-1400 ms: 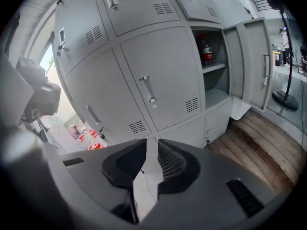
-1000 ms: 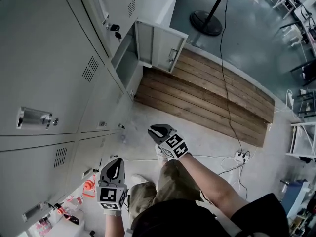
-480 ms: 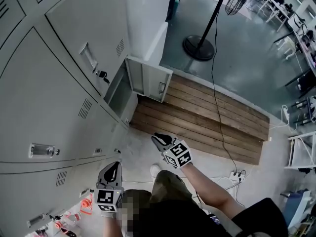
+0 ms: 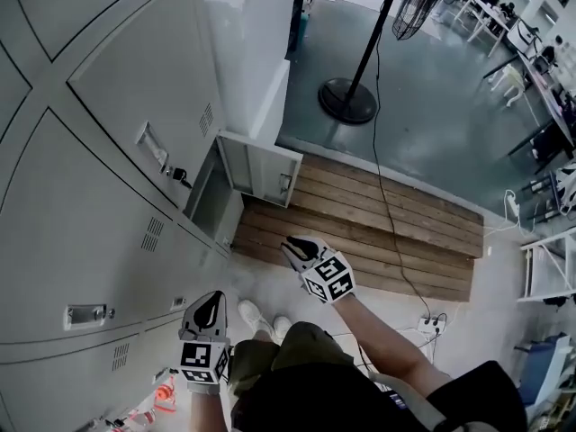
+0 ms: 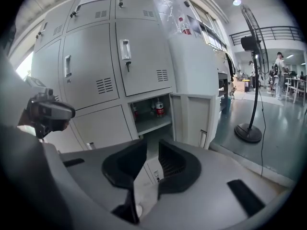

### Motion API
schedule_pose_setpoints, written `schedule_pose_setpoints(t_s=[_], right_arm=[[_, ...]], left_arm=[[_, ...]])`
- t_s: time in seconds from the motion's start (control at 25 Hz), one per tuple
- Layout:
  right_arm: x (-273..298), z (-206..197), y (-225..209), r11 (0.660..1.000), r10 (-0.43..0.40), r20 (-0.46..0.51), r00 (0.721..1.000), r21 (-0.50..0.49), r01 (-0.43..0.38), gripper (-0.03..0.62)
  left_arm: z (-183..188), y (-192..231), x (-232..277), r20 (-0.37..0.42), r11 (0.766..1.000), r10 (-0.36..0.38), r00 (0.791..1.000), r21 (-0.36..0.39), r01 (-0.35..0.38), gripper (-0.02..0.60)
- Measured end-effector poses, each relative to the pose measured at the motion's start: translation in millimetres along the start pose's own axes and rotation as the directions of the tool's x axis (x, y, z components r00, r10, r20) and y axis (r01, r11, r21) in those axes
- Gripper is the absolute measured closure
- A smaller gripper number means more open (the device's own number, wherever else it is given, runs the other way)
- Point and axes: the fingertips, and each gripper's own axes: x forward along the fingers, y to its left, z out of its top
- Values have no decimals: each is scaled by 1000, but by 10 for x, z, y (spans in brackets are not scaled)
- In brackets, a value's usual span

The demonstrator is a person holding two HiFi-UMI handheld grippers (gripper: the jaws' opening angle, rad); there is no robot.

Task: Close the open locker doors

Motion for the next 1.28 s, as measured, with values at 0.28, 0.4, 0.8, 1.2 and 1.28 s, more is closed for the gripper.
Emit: schedule_pose_setpoints(t_s=[0.28,0.4,0.8,1.2,1.28], right_arm=[[174,272,-387,994,-111,29,993,23,111,508],[227,343,-583,987,-160,38,986,37,159,491],[362,401,-1262,975,-217,3,976,51,217,394],[657,446,-1730,994,-107,-59,992,-9,107,350],[718,470,-1770,996,-85,-64,994,-21,84,347]], left_arm=[[236,95,392,-12,989,-129,992,67,130,574],[340,115,526,-30,980,-174,984,88,176,574],[558,178,911,-46,980,-171,984,95,175,574],[702,139,1239,-43,997,-69,997,40,71,574],[720,143,1265,-44,998,-49,998,34,51,574]])
